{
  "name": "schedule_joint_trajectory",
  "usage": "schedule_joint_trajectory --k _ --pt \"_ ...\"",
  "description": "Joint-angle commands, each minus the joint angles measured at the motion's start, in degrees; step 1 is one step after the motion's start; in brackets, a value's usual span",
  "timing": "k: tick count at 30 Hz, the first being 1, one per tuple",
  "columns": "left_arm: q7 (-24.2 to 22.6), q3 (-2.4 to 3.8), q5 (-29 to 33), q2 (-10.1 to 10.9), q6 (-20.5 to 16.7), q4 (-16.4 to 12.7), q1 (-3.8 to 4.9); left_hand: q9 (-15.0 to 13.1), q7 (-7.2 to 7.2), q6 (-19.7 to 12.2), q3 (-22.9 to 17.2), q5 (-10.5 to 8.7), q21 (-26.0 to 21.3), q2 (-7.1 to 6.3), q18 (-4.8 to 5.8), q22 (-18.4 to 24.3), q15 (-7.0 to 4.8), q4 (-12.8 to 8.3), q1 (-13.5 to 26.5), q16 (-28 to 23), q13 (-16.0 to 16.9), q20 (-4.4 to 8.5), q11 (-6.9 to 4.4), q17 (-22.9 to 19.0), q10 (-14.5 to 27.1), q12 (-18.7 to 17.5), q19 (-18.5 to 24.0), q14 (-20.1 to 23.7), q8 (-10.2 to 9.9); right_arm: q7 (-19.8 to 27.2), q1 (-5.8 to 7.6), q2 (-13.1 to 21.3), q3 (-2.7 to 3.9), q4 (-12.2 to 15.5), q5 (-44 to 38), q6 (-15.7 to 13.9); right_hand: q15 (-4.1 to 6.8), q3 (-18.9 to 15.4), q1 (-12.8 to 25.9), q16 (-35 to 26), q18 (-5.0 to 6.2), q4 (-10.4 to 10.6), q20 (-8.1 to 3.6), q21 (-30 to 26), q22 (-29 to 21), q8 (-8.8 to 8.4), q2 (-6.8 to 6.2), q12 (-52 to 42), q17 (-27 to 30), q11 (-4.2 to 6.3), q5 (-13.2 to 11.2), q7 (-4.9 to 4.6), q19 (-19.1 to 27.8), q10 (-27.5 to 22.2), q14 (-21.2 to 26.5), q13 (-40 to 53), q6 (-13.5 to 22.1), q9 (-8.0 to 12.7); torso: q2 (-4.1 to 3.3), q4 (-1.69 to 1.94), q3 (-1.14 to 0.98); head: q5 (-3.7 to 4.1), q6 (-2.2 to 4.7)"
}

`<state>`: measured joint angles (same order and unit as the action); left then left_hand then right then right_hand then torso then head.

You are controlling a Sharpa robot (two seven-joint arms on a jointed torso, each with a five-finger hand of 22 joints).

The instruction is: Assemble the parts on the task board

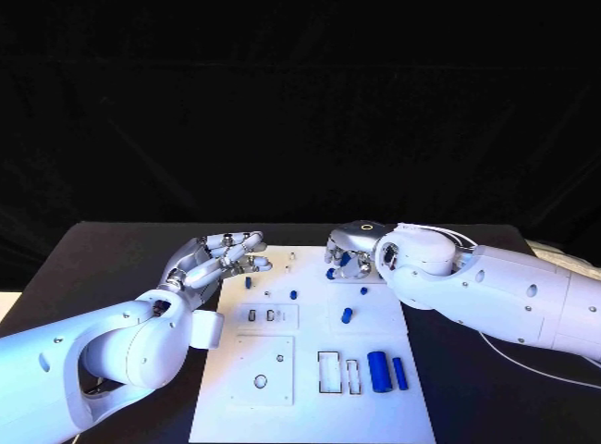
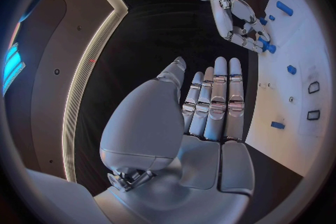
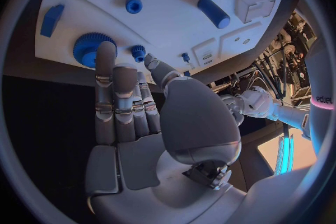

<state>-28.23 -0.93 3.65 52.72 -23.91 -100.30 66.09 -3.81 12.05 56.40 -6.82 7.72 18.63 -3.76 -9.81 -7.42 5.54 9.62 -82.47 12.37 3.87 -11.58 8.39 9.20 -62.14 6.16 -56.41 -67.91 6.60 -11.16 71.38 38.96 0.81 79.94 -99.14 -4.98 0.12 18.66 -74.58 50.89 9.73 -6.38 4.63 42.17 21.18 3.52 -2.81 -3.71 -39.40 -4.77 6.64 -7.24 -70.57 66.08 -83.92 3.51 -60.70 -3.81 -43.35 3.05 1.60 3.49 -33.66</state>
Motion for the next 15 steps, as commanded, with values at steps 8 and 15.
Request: schedule_joint_trajectory --k 8,15 --pt "0.05 0.06 -0.42 -0.06 1.28 -0.33 0.12 0.06 0.3 0.09 -0.06 -0.33 0.24 0.27 -0.69 0.07 -0.16 -0.42 0.13 -0.14 -0.05 -0.06 0.4 0.1 -0.06 -0.29 -0.36 -0.4 -0.3 0.01 -0.06 -1.03 -0.11 -1.28 -1.48 2.57 -0.09 1.02 -0.45 1.53 0.72 0.48 0.14 0.99 0.55 0.22 -0.39 0.16 -1.41 0.04 -0.35 0.23 0.72 -0.12 -1.7 0.04 -0.6 -0.08 -0.38 0.19 0.02 0.08 -0.38" --pt "0.19 0.06 -0.42 0.02 1.3 -0.31 0.15 0.06 0.3 0.09 -0.06 -0.33 0.24 0.27 -0.69 0.07 -0.16 -0.42 0.13 -0.14 -0.05 -0.06 0.4 0.1 -0.06 -0.29 -0.36 -0.4 -0.3 0.19 -0.08 -1.27 -0.16 -1.66 -1.49 3.57 0.0 1.62 -0.57 2.33 0.73 0.8 0.12 1.56 0.91 0.31 -0.31 0.15 -2.18 0.19 -0.53 0.28 1.02 0.06 -1.58 0.04 -1.02 -0.14 -0.47 0.23 0.11 0.19 -0.54"
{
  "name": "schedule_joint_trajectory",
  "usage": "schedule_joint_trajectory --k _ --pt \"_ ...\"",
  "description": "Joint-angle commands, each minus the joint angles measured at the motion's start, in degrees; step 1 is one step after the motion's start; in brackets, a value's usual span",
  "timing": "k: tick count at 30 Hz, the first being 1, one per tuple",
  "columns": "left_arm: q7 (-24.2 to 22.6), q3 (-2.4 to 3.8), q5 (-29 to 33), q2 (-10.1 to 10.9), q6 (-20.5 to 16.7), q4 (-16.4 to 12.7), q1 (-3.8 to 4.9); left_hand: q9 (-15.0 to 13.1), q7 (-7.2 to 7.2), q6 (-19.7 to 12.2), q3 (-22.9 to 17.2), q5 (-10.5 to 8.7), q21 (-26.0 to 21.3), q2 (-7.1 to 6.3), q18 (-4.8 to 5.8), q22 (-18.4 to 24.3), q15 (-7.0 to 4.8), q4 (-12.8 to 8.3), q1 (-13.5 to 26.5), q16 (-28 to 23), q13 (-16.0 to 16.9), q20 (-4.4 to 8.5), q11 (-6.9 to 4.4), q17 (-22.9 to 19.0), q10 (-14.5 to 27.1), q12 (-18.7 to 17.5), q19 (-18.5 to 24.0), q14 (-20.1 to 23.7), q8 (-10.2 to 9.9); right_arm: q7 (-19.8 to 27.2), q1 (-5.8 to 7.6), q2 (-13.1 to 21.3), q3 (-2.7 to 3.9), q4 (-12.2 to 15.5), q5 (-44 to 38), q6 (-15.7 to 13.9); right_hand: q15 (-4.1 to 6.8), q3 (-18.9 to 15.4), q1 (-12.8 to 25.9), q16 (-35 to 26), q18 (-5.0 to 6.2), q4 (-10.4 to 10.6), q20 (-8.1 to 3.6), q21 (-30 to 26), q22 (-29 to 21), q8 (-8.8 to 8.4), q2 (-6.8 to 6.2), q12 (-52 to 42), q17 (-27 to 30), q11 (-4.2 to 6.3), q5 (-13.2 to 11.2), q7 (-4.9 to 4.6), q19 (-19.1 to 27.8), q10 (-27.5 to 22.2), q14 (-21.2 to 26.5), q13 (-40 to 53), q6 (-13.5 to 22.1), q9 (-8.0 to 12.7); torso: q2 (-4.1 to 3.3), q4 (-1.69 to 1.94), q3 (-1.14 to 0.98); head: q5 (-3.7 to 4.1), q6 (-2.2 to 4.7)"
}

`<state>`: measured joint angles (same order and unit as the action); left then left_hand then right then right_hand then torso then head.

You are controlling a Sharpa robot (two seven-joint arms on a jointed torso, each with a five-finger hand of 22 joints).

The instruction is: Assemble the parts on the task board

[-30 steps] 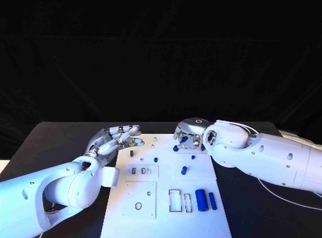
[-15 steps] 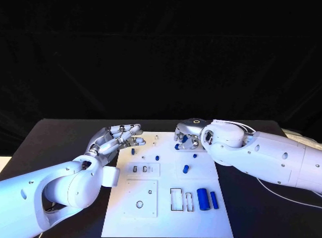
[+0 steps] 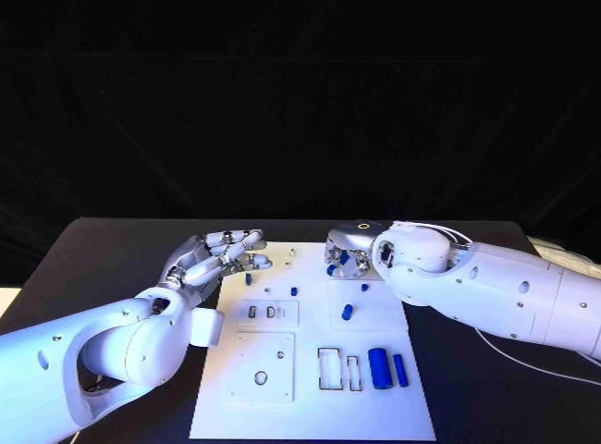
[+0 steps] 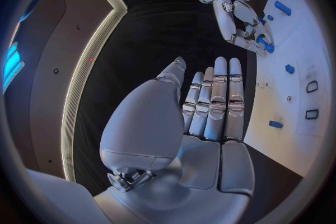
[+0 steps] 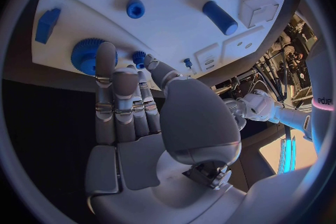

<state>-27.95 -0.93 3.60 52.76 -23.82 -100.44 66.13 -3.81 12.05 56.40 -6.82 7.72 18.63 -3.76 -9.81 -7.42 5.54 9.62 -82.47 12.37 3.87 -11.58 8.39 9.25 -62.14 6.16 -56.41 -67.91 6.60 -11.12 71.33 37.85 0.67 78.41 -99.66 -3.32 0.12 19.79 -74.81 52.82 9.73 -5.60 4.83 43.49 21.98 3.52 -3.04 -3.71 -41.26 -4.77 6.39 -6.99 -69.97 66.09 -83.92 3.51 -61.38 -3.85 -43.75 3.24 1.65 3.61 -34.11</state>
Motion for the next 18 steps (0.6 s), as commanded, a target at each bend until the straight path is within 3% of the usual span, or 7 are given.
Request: schedule_joint_trajectory --k 1,18 --pt "-0.06 0.06 -0.37 -0.01 1.22 -0.16 0.11 0.06 0.3 0.09 -0.06 -0.33 0.24 0.27 -0.7 0.08 -0.16 -0.42 0.13 -0.14 -0.05 -0.06 0.4 0.05 -0.06 -0.29 -0.36 -0.4 -0.3 0.18 -0.03 -0.21 -0.04 -0.21 -0.97 2.11 0.02 0.66 -0.38 0.73 0.74 0.1 -0.1 0.39 0.21 0.32 -0.06 0.14 -0.68 0.24 -0.33 0.05 0.48 0.13 -1.58 0.05 -0.46 -0.11 -0.06 0.05 0.06 0.07 -0.11" --pt "0.19 0.06 -0.37 0.02 1.32 -0.2 0.15 0.06 0.31 0.08 -0.06 -0.33 0.24 0.28 -0.69 0.09 -0.16 -0.49 0.13 -0.16 -0.05 -0.06 0.41 0.11 -0.05 -0.37 -0.4 -0.45 -0.35 0.86 -0.17 -0.89 -0.19 -1.45 -0.44 1.94 0.54 3.46 -0.21 8.68 0.71 2.22 -0.48 4.19 2.83 0.63 0.73 0.0 -9.38 0.74 -0.8 -0.1 0.26 2.55 -2.3 0.12 -2.85 -0.36 -0.23 0.11 0.12 0.15 -0.47"
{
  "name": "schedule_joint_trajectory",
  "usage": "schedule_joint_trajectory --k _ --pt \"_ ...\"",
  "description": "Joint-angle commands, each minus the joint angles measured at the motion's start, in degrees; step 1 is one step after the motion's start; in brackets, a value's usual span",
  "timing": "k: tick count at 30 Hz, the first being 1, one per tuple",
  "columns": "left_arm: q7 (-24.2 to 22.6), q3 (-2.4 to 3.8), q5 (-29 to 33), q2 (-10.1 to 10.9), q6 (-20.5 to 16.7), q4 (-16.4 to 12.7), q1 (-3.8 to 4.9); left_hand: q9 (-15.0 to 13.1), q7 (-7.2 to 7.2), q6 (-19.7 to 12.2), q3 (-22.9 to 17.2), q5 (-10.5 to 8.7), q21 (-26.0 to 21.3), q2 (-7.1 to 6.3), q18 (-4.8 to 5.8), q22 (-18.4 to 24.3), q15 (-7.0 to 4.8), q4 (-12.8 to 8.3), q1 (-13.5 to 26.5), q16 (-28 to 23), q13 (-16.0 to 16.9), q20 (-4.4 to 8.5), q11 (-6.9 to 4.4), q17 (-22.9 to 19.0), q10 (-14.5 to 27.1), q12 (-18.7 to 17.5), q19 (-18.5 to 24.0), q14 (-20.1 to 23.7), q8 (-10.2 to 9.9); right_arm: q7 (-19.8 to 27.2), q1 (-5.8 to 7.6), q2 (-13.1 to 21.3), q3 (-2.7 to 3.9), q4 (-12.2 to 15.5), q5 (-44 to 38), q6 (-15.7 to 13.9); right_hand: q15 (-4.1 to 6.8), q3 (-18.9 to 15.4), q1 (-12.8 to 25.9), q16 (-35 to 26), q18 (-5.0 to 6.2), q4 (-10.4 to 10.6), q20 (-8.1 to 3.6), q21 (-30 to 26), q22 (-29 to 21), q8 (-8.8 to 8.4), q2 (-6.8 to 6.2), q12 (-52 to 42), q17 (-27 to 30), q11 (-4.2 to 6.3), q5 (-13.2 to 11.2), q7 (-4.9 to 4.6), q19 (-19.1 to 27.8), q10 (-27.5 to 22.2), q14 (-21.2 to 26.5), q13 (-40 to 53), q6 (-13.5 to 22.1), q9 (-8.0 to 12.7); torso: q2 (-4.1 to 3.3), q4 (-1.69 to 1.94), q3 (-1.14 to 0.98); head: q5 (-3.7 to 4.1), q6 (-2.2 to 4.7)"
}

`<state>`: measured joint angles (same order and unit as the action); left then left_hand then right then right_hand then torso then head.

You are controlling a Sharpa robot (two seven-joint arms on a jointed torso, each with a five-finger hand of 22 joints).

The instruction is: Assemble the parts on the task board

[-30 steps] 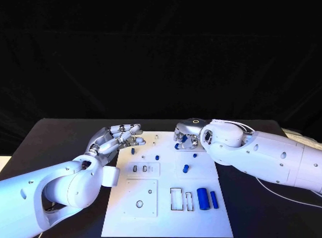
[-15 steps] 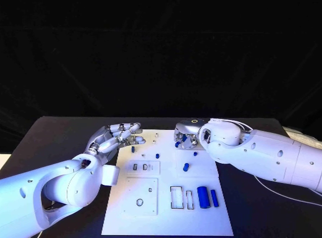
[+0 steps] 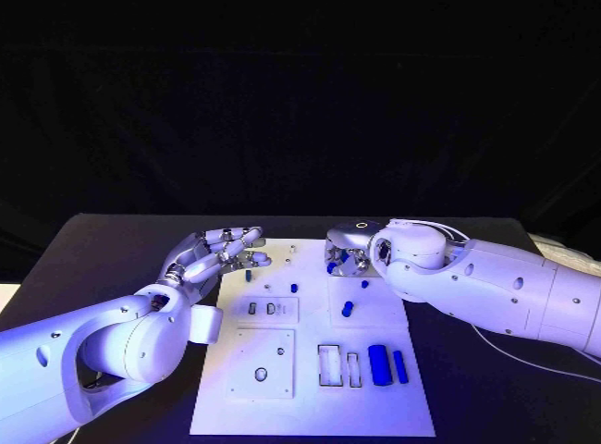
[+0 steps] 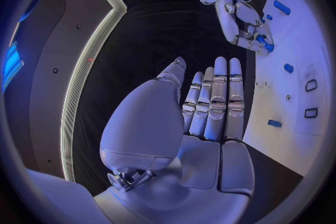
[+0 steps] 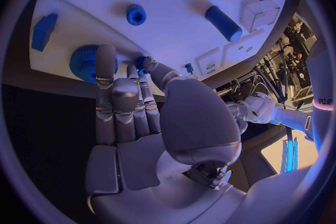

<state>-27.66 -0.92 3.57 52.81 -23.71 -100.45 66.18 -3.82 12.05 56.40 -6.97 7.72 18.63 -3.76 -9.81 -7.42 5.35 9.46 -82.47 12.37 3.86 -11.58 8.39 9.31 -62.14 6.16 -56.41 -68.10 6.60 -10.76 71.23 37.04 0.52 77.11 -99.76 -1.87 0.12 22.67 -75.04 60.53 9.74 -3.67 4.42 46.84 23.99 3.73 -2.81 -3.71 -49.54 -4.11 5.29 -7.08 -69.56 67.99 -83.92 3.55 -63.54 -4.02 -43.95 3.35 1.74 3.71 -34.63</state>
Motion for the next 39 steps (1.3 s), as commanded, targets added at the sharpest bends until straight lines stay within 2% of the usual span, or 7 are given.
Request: schedule_joint_trajectory --k 1,7,10,14,18,28,39 --pt "-0.03 0.06 -0.34 -0.03 1.22 -0.19 0.1 0.06 0.31 0.08 0.1 -0.33 0.24 0.28 -0.69 0.09 0.04 -0.33 0.13 -0.16 -0.05 -0.06 0.41 0.05 -0.05 -0.38 -0.4 -0.25 -0.35 0.45 -0.07 -0.09 -0.04 -0.21 -0.2 0.42 0.59 0.77 0.03 1.45 0.62 0.44 -0.11 1.46 1.53 0.45 0.55 0.0 -1.62 0.12 0.44 0.02 -0.38 0.84 -2.32 0.08 -0.89 -0.23 -0.06 -0.01 0.03 0.09 0.03" --pt "0.2 0.06 -0.34 -0.05 1.29 -0.13 0.11 0.06 0.32 0.07 0.05 -0.31 0.24 0.35 -0.7 0.11 0.03 -0.4 0.08 -0.18 -0.04 -0.05 0.42 0.1 -0.05 -0.44 -0.44 -0.29 -0.4 -0.22 -0.08 -0.21 -0.04 -0.52 0.08 -1.8 0.8 2.59 -0.64 3.6 0.29 0.93 -0.31 4.17 4.39 0.36 0.97 0.13 -3.81 0.29 0.26 0.02 -0.92 1.63 -2.19 0.05 -1.63 -0.35 -0.06 0.04 0.06 0.12 -0.05" --pt "0.24 0.06 -0.33 -0.05 1.31 -0.15 0.11 0.06 0.33 0.06 0.01 -0.3 0.25 0.4 -0.7 0.12 0.03 -0.46 0.03 -0.2 -0.04 -0.04 0.42 0.14 -0.04 -0.5 -0.47 -0.32 -0.43 -0.17 -0.08 -0.17 -0.04 -0.39 0.08 -4.95 0.82 3.8 -1.4 4.34 0.14 0.73 -0.36 5.3 5.62 0.26 1.34 0.15 -4.56 0.26 -0.16 -0.18 -1.11 1.78 -2.13 0.04 -1.73 -0.37 -0.11 0.1 0.08 0.07 0.03" --pt "0.26 0.06 -0.47 -0.04 1.34 -0.12 0.12 0.06 0.33 0.06 0.0 -0.3 0.25 0.42 -0.7 0.12 0.02 -0.48 0.01 -0.2 -0.04 -0.04 0.41 0.14 -0.04 -0.51 -0.48 -0.33 -0.44 0.06 -0.09 0.0 -0.03 0.43 0.14 -10.37 0.73 5.04 -1.92 4.8 0.07 0.42 -0.33 6.13 6.38 0.14 1.06 0.18 -4.9 0.16 -0.28 -0.36 -0.97 1.71 -1.97 0.03 -1.72 -0.37 -0.16 0.14 0.03 0.04 0.2" --pt "0.26 0.06 -0.5 -0.04 1.36 -0.09 0.12 0.05 0.32 0.07 -0.06 -0.29 0.25 0.49 -0.7 0.13 0.01 -0.59 -0.08 -0.23 -0.04 -0.03 0.41 0.2 -0.06 -0.58 -0.52 -0.37 -0.48 -0.51 -0.09 0.01 0.0 1.12 0.13 -13.69 0.72 5.72 -2.12 5.11 0.04 0.18 -0.3 6.69 6.88 0.14 0.66 0.17 -5.14 0.13 -0.29 -0.45 -0.84 1.77 -1.87 0.03 -1.85 -0.4 -0.18 0.19 0.1 0.05 0.14" --pt "0.34 0.06 -0.51 0.2 1.35 -0.38 0.17 0.05 0.32 0.07 -0.07 -0.29 0.25 0.5 -0.7 0.14 0.01 -0.61 -0.1 -0.24 -0.04 -0.03 0.41 0.21 -0.07 -0.59 -0.53 -0.37 -0.48 -1.52 -0.08 -0.73 0.07 1.03 -0.21 -16.76 0.67 6.19 -1.87 5.44 0.01 0.33 -0.23 7.2 7.3 0.13 0.32 0.18 -5.42 0.07 -0.92 -0.53 -0.65 1.81 -1.77 0.03 -1.98 -0.42 -0.35 0.14 0.12 -0.2 0.1" --pt "0.53 0.1 -0.51 -0.05 1.47 -0.59 0.81 0.05 0.33 0.06 -0.12 -0.29 0.25 0.54 -0.7 0.15 0.0 -0.72 -0.18 -0.28 -0.04 -0.02 0.41 0.26 -0.08 -0.67 -0.56 -0.4 -0.53 -0.62 -0.04 -4.67 0.11 -3.35 0.34 -17.21 0.6 6.21 -0.9 6.18 -0.06 1.04 -0.1 8.02 8.1 0.08 -0.45 0.19 -6.14 0.02 -2.26 -0.49 -0.44 1.76 -1.73 0.03 -2.04 -0.43 -0.99 0.74 0.39 0.22 0.05"
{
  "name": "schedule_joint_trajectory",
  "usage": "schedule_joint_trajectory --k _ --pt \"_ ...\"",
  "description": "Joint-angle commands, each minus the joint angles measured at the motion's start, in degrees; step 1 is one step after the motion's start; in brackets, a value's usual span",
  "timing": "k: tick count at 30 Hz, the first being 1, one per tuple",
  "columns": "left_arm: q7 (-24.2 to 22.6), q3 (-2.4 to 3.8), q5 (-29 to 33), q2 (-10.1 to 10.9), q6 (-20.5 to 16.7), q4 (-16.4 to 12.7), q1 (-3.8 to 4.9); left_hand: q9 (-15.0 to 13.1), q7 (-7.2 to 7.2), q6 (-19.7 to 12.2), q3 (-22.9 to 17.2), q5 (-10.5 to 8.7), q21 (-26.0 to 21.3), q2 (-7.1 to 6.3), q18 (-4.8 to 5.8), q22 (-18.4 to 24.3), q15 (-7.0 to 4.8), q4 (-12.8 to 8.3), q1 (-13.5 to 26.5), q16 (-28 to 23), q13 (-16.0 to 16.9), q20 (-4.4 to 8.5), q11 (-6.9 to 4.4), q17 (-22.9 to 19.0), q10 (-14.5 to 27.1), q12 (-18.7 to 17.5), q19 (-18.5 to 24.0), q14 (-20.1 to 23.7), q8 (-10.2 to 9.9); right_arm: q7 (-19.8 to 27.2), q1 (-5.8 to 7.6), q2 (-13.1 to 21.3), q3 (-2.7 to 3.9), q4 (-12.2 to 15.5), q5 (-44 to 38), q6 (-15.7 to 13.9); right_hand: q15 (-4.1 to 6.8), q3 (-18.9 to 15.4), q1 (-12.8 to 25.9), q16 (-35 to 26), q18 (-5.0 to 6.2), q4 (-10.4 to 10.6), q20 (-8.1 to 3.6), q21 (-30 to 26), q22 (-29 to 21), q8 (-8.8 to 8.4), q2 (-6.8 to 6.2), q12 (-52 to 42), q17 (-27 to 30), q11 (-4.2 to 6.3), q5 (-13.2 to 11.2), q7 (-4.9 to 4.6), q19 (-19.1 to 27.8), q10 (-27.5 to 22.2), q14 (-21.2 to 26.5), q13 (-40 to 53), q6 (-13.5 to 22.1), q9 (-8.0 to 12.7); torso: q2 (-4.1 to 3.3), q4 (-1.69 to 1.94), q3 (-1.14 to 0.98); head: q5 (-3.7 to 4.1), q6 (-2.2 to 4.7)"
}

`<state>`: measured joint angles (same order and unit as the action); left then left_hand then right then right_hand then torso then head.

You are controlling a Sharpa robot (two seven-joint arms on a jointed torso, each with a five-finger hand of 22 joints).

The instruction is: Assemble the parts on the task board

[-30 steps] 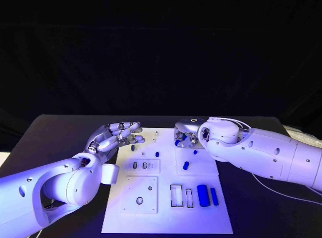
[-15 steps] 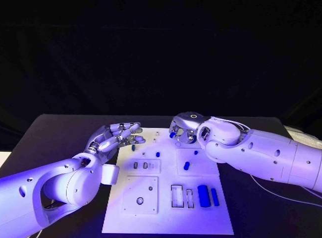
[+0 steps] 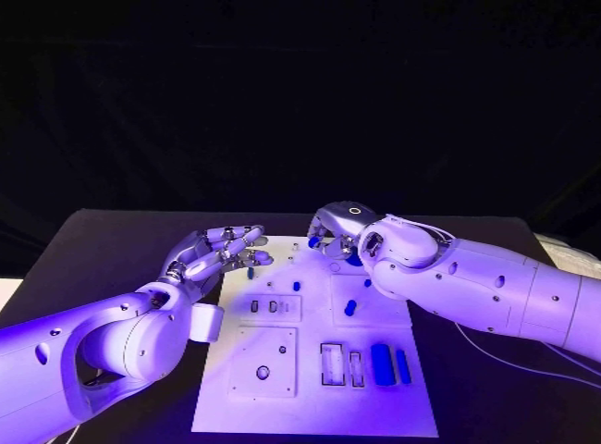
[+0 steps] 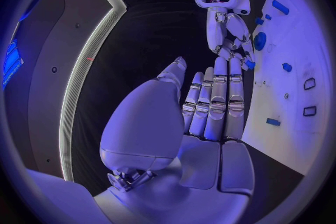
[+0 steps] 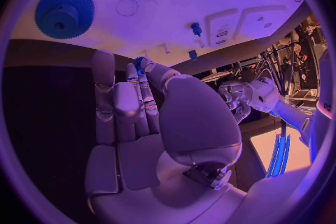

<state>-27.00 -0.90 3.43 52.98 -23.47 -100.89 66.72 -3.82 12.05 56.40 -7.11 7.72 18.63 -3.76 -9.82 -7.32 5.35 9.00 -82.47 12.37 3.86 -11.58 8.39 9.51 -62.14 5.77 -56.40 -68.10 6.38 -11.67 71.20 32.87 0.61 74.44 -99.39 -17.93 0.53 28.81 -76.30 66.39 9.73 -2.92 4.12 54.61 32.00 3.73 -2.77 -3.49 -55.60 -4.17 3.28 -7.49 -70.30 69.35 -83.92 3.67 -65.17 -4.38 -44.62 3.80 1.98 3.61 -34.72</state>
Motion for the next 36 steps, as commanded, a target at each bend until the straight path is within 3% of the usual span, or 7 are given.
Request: schedule_joint_trajectory --k 1,18,26,30,36 --pt "-0.12 0.08 -0.37 -0.29 1.24 -0.13 0.47 0.05 0.33 0.07 0.01 -0.29 0.25 0.54 -0.69 0.05 0.0 -0.26 -0.18 -0.28 -0.03 -0.01 0.41 0.06 -0.08 -0.29 -0.56 -0.4 -0.31 0.42 -0.01 -0.92 0.02 -1.12 0.03 -1.1 0.19 0.07 0.37 0.32 -0.05 0.28 0.2 0.24 0.09 0.08 -0.48 -0.02 -0.08 0.08 -0.25 -0.08 0.31 0.39 -1.73 -0.08 -0.41 -0.07 -0.44 0.36 0.21 0.34 0.21" --pt "0.01 0.09 -0.37 -0.5 1.41 -0.3 1.62 0.05 0.33 0.07 0.01 -0.29 0.25 0.54 -0.69 0.05 0.0 -0.26 -0.18 -0.28 -0.03 -0.01 0.41 0.06 -0.08 -0.29 -0.56 -0.4 -0.31 0.23 -0.2 -4.36 -0.05 -4.25 -0.24 -0.57 0.19 0.08 0.53 0.73 -0.07 0.47 0.23 0.52 0.36 0.03 -0.63 0.0 -0.55 0.11 -0.28 -0.04 0.35 0.29 -1.77 -0.09 -0.35 -0.06 -0.89 0.65 0.36 0.25 0.46" --pt "0.04 0.09 -0.37 -0.52 1.44 -0.33 1.76 0.05 0.33 0.07 0.01 -0.29 0.25 0.54 -0.69 0.05 0.0 -0.26 -0.18 -0.28 -0.03 -0.01 0.41 0.06 -0.08 -0.29 -0.56 -0.4 -0.31 -0.16 -0.29 -5.09 -0.08 -5.15 -1.02 -0.71 0.2 0.12 0.47 0.79 -0.05 0.45 0.23 0.51 0.3 0.03 -0.63 0.01 -0.61 0.12 -0.27 -0.03 0.39 0.26 -1.77 -0.1 -0.33 -0.05 -0.91 0.55 0.38 0.1 0.47" --pt "0.1 0.09 -0.37 -0.57 1.47 -0.3 1.78 0.05 0.33 0.07 0.01 -0.29 0.25 0.54 -0.69 0.05 0.0 -0.26 -0.18 -0.28 -0.03 -0.01 0.41 0.06 -0.08 -0.29 -0.56 -0.4 -0.31 -0.49 -0.3 -5.34 -0.08 -5.35 -1.64 -0.67 0.21 0.13 0.46 0.82 -0.05 0.44 0.23 0.52 0.31 0.02 -0.65 0.02 -0.63 0.11 -0.28 -0.04 0.41 0.23 -1.77 -0.1 -0.32 -0.05 -1.01 0.53 0.37 -0.04 1.11" --pt "0.14 0.09 -0.37 -0.6 1.51 -0.34 1.79 0.05 0.35 0.05 -0.01 -0.3 0.24 0.55 -0.68 0.08 0.01 -0.38 -0.23 -0.35 -0.03 -0.01 0.43 0.12 -0.07 -0.39 -0.58 -0.4 -0.38 -0.89 -0.31 -5.71 -0.08 -5.61 -2.2 0.14 0.17 0.19 0.37 0.84 -0.06 0.37 0.24 0.65 0.43 -0.03 -0.8 0.06 -0.6 0.07 -0.23 -0.08 0.44 0.04 -1.75 -0.12 -0.21 -0.03 -0.99 0.49 0.38 -0.05 0.96"
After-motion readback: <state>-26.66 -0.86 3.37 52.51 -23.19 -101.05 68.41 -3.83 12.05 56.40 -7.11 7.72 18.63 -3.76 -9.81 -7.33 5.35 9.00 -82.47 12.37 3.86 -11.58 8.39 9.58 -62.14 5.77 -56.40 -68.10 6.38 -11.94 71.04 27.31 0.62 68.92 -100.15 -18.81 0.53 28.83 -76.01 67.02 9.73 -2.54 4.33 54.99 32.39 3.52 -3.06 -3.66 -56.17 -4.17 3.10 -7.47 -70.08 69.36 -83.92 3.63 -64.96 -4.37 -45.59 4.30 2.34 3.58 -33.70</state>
